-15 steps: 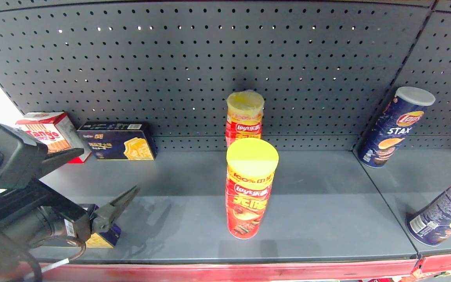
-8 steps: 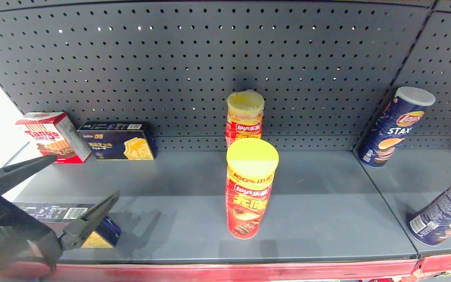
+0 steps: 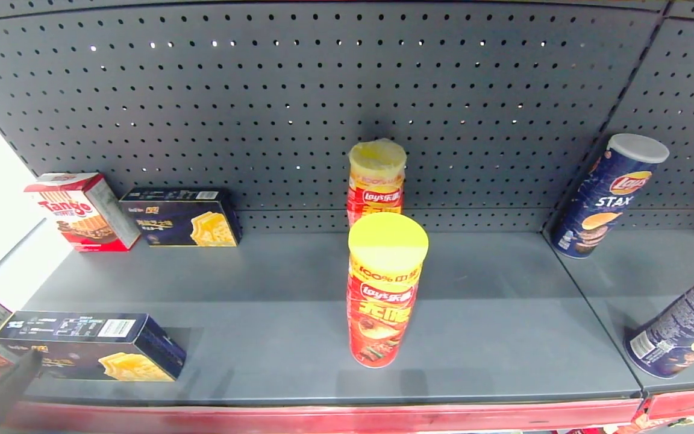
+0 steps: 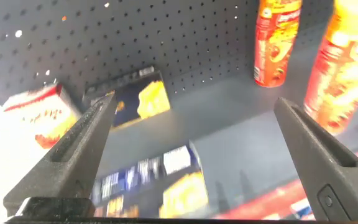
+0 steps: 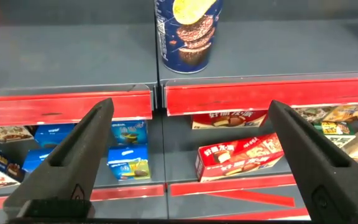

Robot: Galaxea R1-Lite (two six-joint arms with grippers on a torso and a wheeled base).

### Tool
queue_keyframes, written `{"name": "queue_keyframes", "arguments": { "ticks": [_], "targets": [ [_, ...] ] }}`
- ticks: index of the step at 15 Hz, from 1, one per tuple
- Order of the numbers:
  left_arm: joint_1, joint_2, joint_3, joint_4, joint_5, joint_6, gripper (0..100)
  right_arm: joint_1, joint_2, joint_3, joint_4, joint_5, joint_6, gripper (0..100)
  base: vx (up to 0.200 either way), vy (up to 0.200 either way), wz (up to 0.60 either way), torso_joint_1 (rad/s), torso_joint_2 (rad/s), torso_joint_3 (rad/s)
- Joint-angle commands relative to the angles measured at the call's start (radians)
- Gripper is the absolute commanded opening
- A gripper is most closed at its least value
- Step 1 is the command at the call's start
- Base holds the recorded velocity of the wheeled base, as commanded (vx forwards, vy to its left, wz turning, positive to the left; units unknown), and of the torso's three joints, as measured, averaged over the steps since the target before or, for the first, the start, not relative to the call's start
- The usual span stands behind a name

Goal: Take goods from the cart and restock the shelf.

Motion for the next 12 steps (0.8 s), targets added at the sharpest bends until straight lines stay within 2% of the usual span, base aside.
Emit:
{"name": "queue_keyframes", "arguments": {
  "ticks": [1,2,3,4,5,6,7,8,9,11,12],
  "targets": [
    [-0.008,-0.363,0.071,0.213,0.005,-0.023,100,0.000,0.000,0.000,0.000,0.000,0.000,100,0.000,0.000,0.00,0.000,0.00,0.000],
    [-0.008,-0.386,0.070,0.235,0.005,-0.025,100,0.000,0.001,0.000,0.000,0.000,0.000,100,0.000,0.000,0.00,0.000,0.00,0.000],
    [0.025,-0.518,0.079,0.356,0.003,-0.031,100,0.000,0.000,0.000,0.000,0.000,0.000,100,0.000,0.000,0.00,0.000,0.00,0.000],
    [0.147,-0.537,0.125,0.373,0.000,-0.081,100,0.000,0.000,0.000,0.000,0.000,0.000,100,0.000,0.000,0.00,0.000,0.00,0.000],
    [0.239,-0.465,0.186,0.270,-0.031,-0.131,100,0.000,0.000,0.000,0.000,0.000,0.000,100,0.000,0.000,0.00,0.000,0.00,0.000],
    [0.321,-0.402,0.277,0.110,-0.109,-0.129,100,0.000,0.000,0.000,0.000,0.000,0.000,100,0.000,0.000,0.00,0.000,0.00,0.000],
    [0.393,-0.389,0.304,0.061,-0.192,-0.135,100,0.000,0.000,0.000,0.000,0.000,0.000,100,0.000,0.000,0.00,0.000,0.00,0.000],
    [0.470,-0.393,0.304,0.104,-0.245,-0.137,100,0.000,0.000,0.000,0.000,0.000,0.000,100,0.000,0.000,0.00,0.000,0.00,0.000],
    [0.589,-0.409,0.304,0.182,-0.345,-0.137,100,0.000,0.000,0.000,0.000,0.000,0.000,100,0.000,0.000,0.00,0.000,0.00,0.000],
    [0.655,-0.460,0.304,0.281,-0.460,-0.134,100,0.000,0.000,0.000,0.000,0.000,0.000,100,0.000,0.000,0.00,0.000,0.00,0.000],
    [0.655,-0.478,0.304,0.345,-0.500,-0.124,100,0.000,0.000,0.000,0.000,0.000,0.000,100,0.000,0.000,0.00,0.000,0.00,0.000]
  ]
}}
